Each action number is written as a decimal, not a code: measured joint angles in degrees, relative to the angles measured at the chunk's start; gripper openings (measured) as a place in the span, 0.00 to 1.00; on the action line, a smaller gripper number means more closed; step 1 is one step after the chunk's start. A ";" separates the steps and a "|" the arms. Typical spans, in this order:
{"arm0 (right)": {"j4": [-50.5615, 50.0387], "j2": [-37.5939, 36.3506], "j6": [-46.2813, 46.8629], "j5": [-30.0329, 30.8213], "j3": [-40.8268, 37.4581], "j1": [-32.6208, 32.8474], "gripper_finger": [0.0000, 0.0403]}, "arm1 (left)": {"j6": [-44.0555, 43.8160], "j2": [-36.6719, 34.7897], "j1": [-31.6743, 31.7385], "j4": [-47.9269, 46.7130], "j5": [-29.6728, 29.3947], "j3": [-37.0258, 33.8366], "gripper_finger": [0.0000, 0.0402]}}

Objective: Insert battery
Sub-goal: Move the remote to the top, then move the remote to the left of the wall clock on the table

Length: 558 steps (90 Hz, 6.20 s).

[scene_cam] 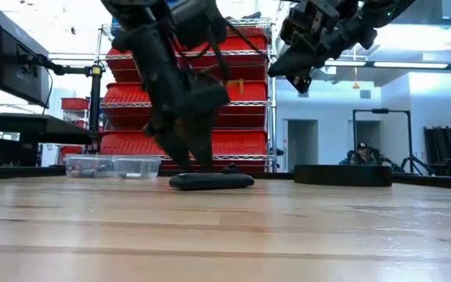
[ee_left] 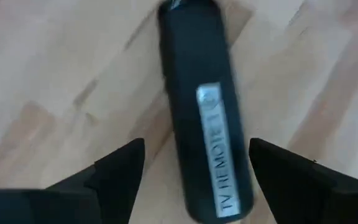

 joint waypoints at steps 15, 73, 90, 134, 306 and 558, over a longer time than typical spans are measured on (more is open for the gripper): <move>-0.88 0.00 -0.20 0.01 0.00 0.12 0.00 | -1.76 3.27 -0.45 1.49 0.78 0.11 0.67; -1.87 0.00 -1.22 0.07 0.00 0.06 0.00 | -0.71 5.10 -1.71 -3.88 2.59 3.55 0.37; -1.95 0.00 -1.22 0.07 0.00 -0.30 0.00 | 2.70 4.10 -0.54 -8.44 4.02 7.70 0.37; -8.50 -0.80 -5.91 -0.07 2.52 -6.36 0.00 | 3.64 -4.95 6.14 -5.81 14.76 10.38 0.37; 13.12 -2.88 -32.19 12.30 7.26 13.86 0.00 | -2.45 -24.58 17.88 -1.18 55.72 10.36 0.47; -7.72 22.26 27.96 33.15 9.99 36.38 0.40 | 23.88 -49.87 14.85 -40.62 28.96 10.47 0.52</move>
